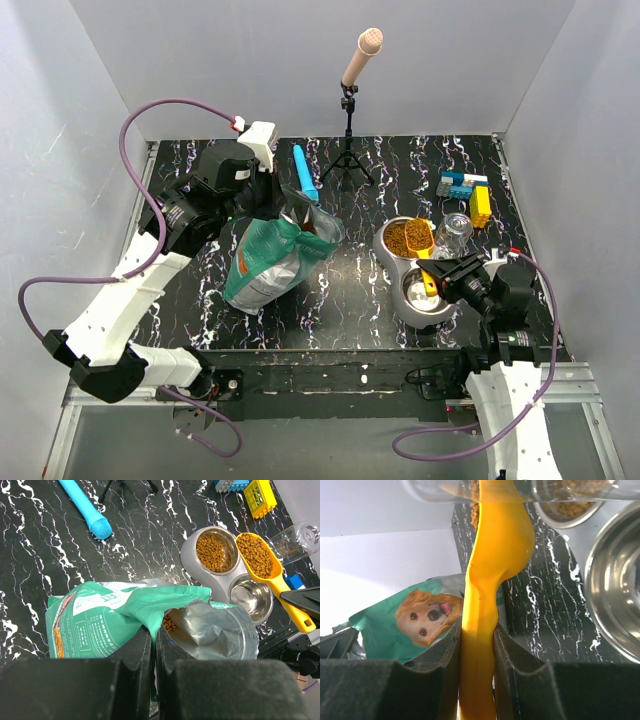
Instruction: Serve the pet food
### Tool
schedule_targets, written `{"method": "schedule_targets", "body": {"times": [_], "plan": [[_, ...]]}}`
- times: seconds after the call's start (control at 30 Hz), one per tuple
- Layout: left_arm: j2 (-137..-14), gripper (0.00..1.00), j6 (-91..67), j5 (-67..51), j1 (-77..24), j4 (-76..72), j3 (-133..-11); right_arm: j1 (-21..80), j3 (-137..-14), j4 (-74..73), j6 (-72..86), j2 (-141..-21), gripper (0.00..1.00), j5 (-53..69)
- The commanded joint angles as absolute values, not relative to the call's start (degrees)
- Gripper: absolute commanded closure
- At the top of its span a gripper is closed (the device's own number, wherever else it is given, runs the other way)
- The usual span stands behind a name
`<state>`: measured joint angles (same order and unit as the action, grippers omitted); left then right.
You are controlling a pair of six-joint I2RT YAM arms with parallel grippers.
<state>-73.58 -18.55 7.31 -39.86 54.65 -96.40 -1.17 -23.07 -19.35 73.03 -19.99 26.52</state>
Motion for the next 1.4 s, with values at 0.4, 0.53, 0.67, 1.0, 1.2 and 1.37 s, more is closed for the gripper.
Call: {"method": "schedule_targets", "body": {"times": [0.4,0.53,0.67,1.0,1.2,1.37], "plan": [[-69.1,1.00,-17.2,7.8,-39.5,49.0,-99.8,-1.9,-18.2,-18.7,70.9,-14.7,0.99,26.0],[-69.2,1.00,-17.1,7.6,-39.6,49.0,-99.8,-2.0,-17.6,-21.1,70.8,-12.0,0.99,26.0],[-68.9,1.00,-17.2,7.2,-39.6,49.3,-99.7,-2.0,-17.9,-25.4,70.4,-8.7,0.99,25.5],[-68.3,1.00,-18.1,6.0,-39.5,49.0,-98.3,-1.9,-18.5,-32.9,71.2,-3.3,0.99,24.4],[-68.2,1.00,-18.3,5.9,-39.6,48.8,-97.9,-2.0,-19.3,-37.6,72.2,-0.9,0.99,23.0],[-67.9,1.00,-18.2,5.7,-39.6,48.9,-97.5,-2.0,-19.9,-40.2,72.6,-0.4,0.99,22.6]]}}
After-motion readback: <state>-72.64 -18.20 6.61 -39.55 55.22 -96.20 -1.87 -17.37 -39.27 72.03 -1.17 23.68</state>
